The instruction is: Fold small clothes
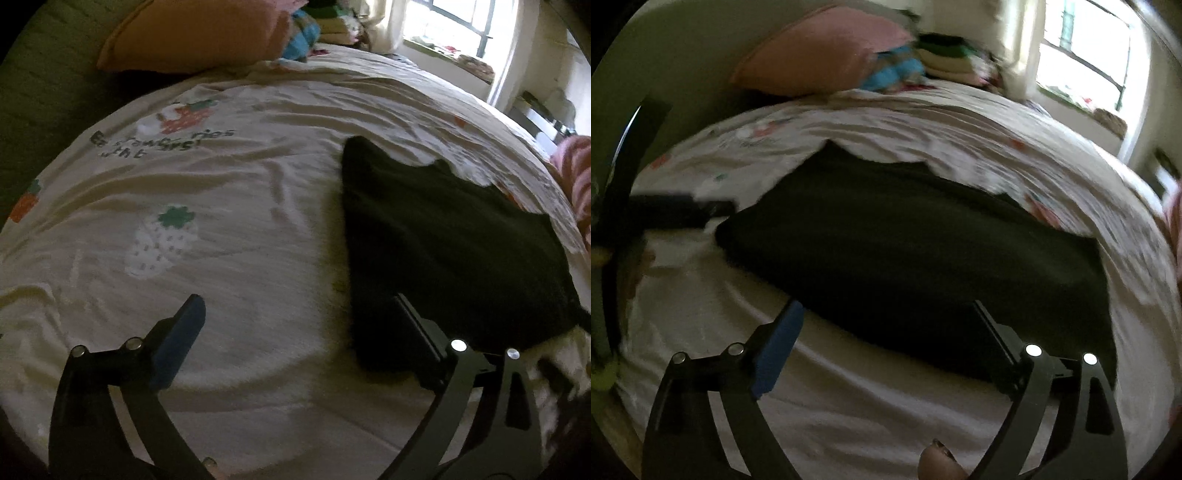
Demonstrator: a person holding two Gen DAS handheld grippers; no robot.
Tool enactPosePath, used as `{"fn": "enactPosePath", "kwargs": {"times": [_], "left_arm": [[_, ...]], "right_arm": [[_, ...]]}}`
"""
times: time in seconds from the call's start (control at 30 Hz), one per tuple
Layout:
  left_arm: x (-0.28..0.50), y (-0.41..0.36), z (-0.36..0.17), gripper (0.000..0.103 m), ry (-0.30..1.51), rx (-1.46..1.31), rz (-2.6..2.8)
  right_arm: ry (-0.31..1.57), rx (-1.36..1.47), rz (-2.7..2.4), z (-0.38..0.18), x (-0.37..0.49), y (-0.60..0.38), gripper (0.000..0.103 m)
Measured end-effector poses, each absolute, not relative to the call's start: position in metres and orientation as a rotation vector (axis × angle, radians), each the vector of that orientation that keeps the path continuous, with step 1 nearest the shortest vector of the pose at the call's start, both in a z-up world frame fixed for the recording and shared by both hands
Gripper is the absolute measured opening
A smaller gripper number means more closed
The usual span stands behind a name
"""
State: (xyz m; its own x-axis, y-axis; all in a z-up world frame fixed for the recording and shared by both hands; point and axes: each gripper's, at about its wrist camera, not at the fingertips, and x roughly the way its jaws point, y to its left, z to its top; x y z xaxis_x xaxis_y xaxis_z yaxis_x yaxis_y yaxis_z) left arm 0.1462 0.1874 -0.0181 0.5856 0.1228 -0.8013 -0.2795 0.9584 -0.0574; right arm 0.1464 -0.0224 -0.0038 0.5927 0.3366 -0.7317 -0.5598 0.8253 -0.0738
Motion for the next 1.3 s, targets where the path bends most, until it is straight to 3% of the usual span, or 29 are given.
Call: {"fn": "enactPosePath", "kwargs": {"times": [0.37,0.8,0.93,0.97,1.3], "left_arm": [[0.176,0.212,-0.015,0.093,0.945,-0.196,0.251],[0.214,0.217,-0.017,0.093,0.966,-0.231,0.215],[0.225,0.212,-0.018,0.093,0.979,-0.252,0.183],[0.229,0.211,-0.018,0.093,0.985,-0.263,0.174],[0.248,0.164,0.007,0.093,0.998,-0.45,-0.007]], "right_arm": [[0.699,-0.58,0.593,-0.031,0.143,0.067,0.09],[0.648,-0.703,0.53,-0.049,0.168,0.108,0.087],[0.609,-0.694,0.541,-0.045,0.173,0.108,0.025],[0.58,-0.677,0.542,-0.04,0.169,0.104,0.02],[0.45,-0.485,0.501,0.009,0.159,0.042,0.015]]}}
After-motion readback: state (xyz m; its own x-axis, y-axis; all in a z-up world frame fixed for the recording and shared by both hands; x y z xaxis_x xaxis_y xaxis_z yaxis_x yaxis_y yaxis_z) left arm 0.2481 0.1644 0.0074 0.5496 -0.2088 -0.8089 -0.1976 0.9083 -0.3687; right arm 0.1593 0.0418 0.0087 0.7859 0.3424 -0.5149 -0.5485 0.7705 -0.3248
